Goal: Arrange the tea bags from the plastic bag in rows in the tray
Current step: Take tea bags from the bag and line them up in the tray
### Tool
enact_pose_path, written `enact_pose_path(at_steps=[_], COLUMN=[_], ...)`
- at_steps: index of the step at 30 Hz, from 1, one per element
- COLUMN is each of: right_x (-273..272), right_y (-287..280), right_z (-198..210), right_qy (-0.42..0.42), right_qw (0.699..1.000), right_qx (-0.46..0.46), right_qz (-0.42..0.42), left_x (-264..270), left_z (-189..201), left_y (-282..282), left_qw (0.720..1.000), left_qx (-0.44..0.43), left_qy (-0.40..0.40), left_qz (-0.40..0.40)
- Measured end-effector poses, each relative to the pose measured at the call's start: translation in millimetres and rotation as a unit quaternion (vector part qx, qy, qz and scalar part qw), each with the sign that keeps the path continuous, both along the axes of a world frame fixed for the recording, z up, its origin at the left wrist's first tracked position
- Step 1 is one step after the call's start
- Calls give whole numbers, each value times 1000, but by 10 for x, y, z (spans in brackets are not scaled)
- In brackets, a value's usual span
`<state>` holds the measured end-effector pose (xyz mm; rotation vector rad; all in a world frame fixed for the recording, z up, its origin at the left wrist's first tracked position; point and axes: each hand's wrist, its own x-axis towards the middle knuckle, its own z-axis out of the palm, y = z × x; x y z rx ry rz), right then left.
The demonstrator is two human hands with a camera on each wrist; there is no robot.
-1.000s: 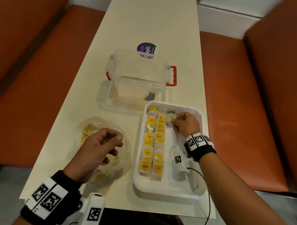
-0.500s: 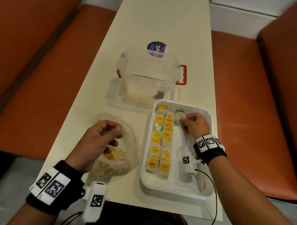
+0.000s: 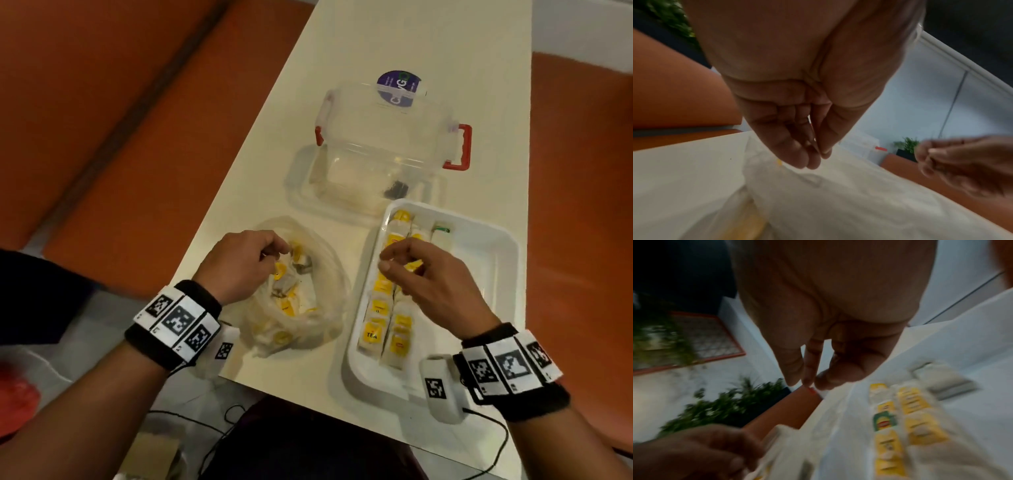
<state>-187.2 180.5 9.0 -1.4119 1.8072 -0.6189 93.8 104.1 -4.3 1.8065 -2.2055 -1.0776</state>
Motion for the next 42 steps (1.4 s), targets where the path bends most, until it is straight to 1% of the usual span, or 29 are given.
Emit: enact_pose_path(at_steps=[3,5,9,11,14,18,23,28,30,35,40,42], right_x=[313,475,673,700,689,674,726,756,747,710,715,718], right_y=[-21,-52,-135,-177,-198,-186,-141,-89,-77,-80,-91,-98], right_z=[27,-5,-67,-92,-132,-114,-95,-125,-125,-116,-93,-94], right_qy=[56,96,208,238,241,217,192,187,186,197,192,191], right_qw=[992,983,957,950,952,964,971,971,971,970,971,971], right_qx=[-5,20,75,87,87,67,62,79,84,79,79,81], right_qz=[115,158,186,182,170,138,128,126,125,117,120,121], left_x=[-75,-151,-303,-360,-419,-467,-598,-705,-713,-685,-580,-510], left_z=[-48,-87,-149,-150,-168,-197,-258,-322,-330,-282,-164,-146], left_y=[-33,-49,-71,-80,-105,-251,-368,-354,-354,-418,-489,-512], left_qw=[996,991,976,970,956,940,913,894,893,901,935,947], left_qx=[-8,-8,-21,-28,-38,-34,-46,-108,-118,-96,-48,-18], left_qy=[-68,-105,-174,-200,-235,-256,-296,-314,-309,-295,-244,-213], left_qz=[-53,-83,-126,-136,-174,-224,-277,-300,-305,-302,-251,-238])
